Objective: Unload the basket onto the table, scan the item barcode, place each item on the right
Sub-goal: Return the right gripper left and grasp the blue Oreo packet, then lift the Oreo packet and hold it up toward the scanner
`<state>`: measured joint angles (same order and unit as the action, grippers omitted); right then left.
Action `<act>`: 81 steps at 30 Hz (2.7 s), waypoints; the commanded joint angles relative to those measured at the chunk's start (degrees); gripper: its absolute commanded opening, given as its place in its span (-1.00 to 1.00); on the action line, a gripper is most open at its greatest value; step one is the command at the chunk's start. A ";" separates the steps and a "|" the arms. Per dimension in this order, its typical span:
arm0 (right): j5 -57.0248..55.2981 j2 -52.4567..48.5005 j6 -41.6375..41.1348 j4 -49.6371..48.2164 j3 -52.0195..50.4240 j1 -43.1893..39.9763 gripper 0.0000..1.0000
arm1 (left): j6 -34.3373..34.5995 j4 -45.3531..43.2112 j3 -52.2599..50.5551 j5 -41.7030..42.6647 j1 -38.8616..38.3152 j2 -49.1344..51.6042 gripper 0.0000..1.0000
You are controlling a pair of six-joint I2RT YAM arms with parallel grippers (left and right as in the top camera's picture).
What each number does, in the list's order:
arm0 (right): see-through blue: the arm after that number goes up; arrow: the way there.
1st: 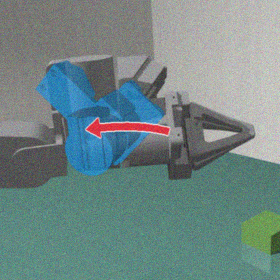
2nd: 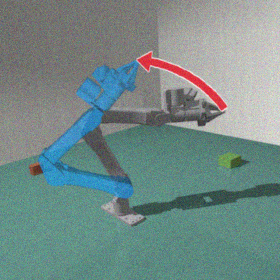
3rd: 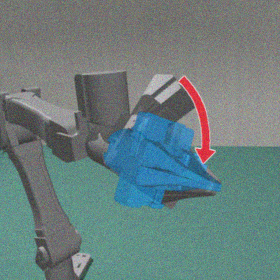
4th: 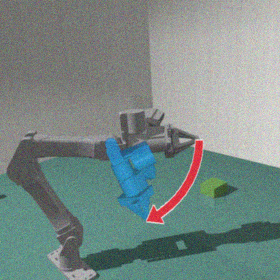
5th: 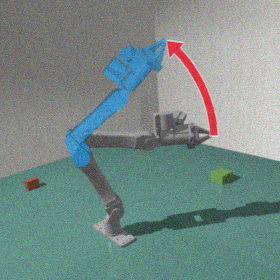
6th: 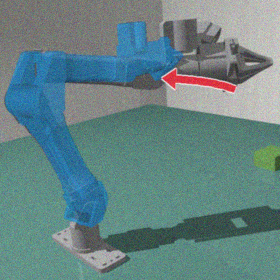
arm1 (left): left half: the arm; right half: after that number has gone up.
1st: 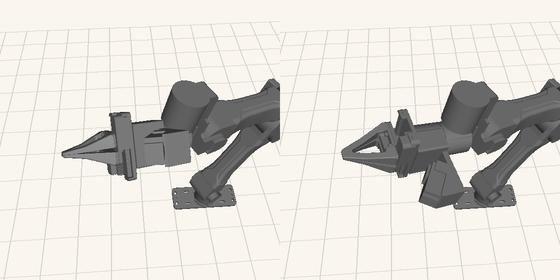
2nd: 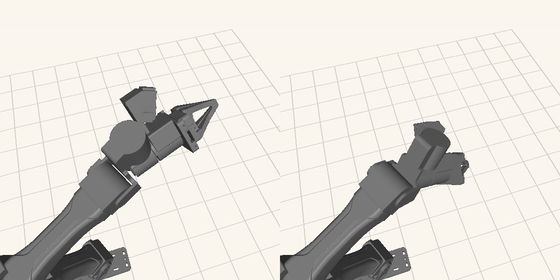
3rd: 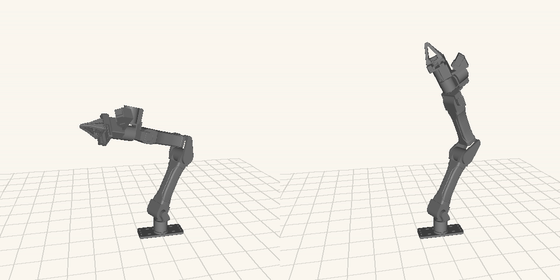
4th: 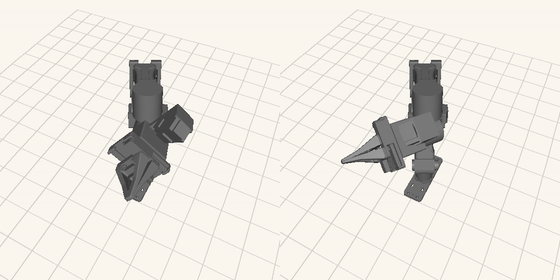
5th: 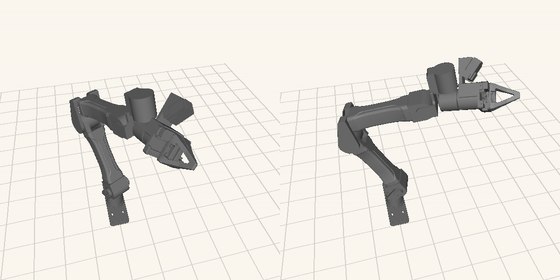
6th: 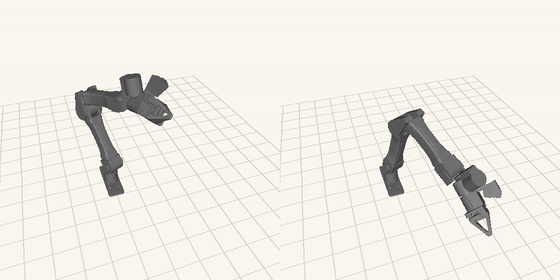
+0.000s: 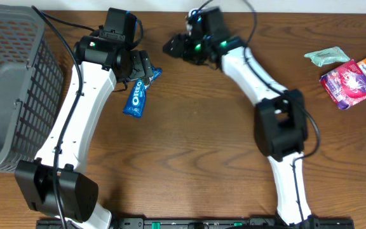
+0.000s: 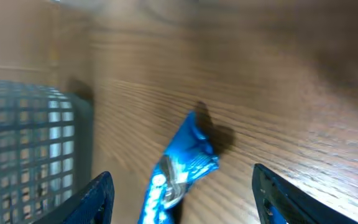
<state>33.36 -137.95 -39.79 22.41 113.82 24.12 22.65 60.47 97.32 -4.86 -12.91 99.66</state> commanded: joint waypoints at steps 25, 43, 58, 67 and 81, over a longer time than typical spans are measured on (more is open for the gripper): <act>2.08 -11.67 -14.60 -4.59 0.37 5.66 -0.35 | -0.11 0.33 0.31 -0.52 0.07 0.31 0.96; 5.84 -6.05 -0.66 5.77 0.39 -0.96 -0.98 | -0.11 0.33 0.31 -0.52 0.07 0.31 0.96; -21.18 9.73 22.93 40.46 0.39 -8.33 -0.16 | -0.11 0.33 0.31 -0.52 0.07 0.31 0.96; -13.16 10.86 30.69 49.46 0.39 -9.35 -0.19 | -0.11 0.33 0.31 -0.52 0.07 0.31 0.96; -28.76 10.80 25.99 58.16 -0.59 0.63 -0.97 | -0.11 0.33 0.31 -0.52 0.07 0.31 0.96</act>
<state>11.97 -127.85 -10.24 79.94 114.13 22.57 22.65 60.49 97.32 -4.86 -12.91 99.66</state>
